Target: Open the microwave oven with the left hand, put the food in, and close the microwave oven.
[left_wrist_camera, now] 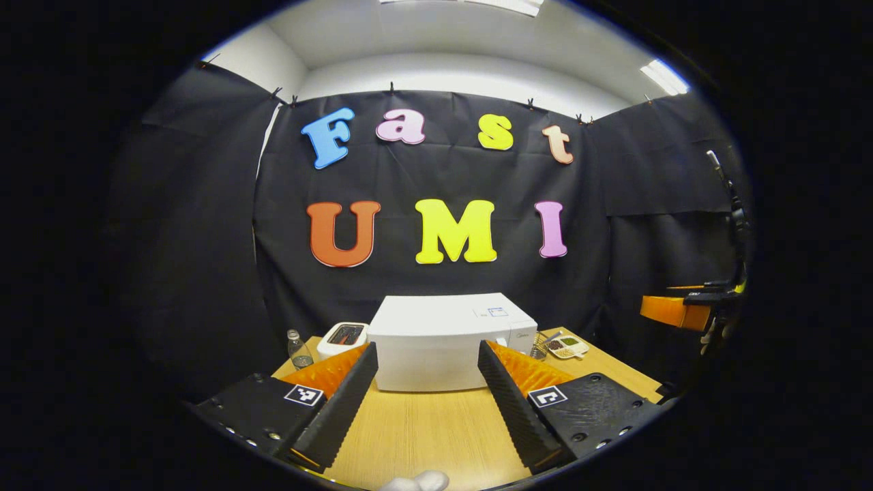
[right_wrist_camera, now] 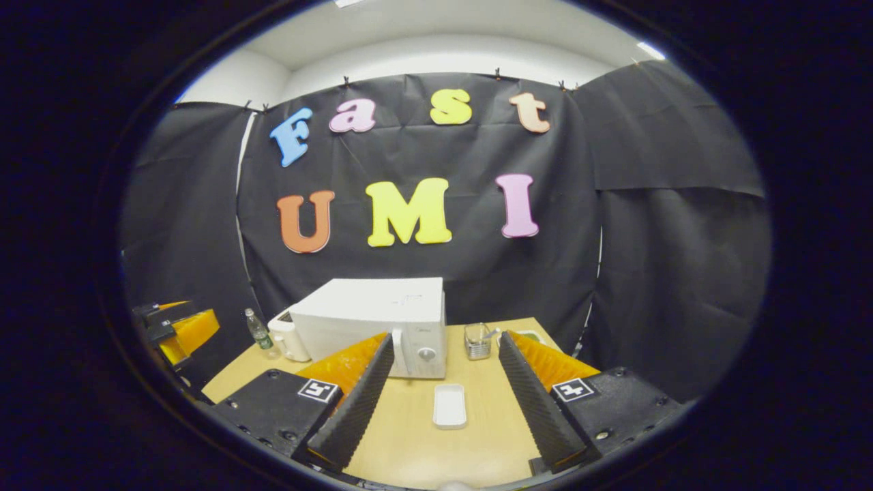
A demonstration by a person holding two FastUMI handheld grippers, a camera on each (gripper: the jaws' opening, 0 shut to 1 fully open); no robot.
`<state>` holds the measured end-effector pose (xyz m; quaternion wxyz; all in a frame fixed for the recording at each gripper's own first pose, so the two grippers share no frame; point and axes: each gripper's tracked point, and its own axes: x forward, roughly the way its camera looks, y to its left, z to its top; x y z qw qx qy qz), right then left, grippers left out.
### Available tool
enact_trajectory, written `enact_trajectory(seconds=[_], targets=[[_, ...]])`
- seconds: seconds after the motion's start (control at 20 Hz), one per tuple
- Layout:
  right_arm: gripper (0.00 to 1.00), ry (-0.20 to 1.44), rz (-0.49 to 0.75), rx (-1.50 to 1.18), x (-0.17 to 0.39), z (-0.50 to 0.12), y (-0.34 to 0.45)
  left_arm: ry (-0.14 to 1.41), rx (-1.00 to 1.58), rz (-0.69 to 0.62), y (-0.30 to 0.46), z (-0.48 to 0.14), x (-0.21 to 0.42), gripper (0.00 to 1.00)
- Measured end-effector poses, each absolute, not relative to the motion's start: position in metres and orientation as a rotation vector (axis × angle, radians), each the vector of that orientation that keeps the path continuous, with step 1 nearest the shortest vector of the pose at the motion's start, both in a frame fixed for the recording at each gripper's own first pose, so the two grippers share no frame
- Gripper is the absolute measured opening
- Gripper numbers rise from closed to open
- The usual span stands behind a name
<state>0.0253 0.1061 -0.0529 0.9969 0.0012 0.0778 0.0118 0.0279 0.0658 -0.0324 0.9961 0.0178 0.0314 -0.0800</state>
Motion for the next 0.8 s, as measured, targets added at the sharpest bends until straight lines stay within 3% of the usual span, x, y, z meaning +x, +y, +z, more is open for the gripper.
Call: enact_trajectory(seconds=[0.55, 0.6, 0.65, 0.7, 0.8], targets=[[0.9, 0.114, 0.047, -0.019, 0.019, -0.027, 0.122, -0.006, 0.007, -0.148, 0.07, -0.002, 0.03, 0.93], [0.99, 0.11, 0.047, -0.02, 0.019, -0.025, 0.121, -0.007, 0.006, -0.146, 0.07, -0.002, 0.031, 0.94], [0.99, 0.109, 0.046, -0.019, 0.019, -0.023, 0.121, -0.007, 0.003, -0.145, 0.07, -0.001, 0.03, 0.94], [0.9, 0.109, 0.049, -0.02, 0.018, -0.023, 0.121, -0.015, 0.003, -0.144, 0.07, 0.002, 0.03, 0.94], [0.9, 0.106, 0.051, -0.02, 0.018, -0.02, 0.122, -0.02, -0.001, -0.146, 0.07, 0.004, 0.029, 0.94]])
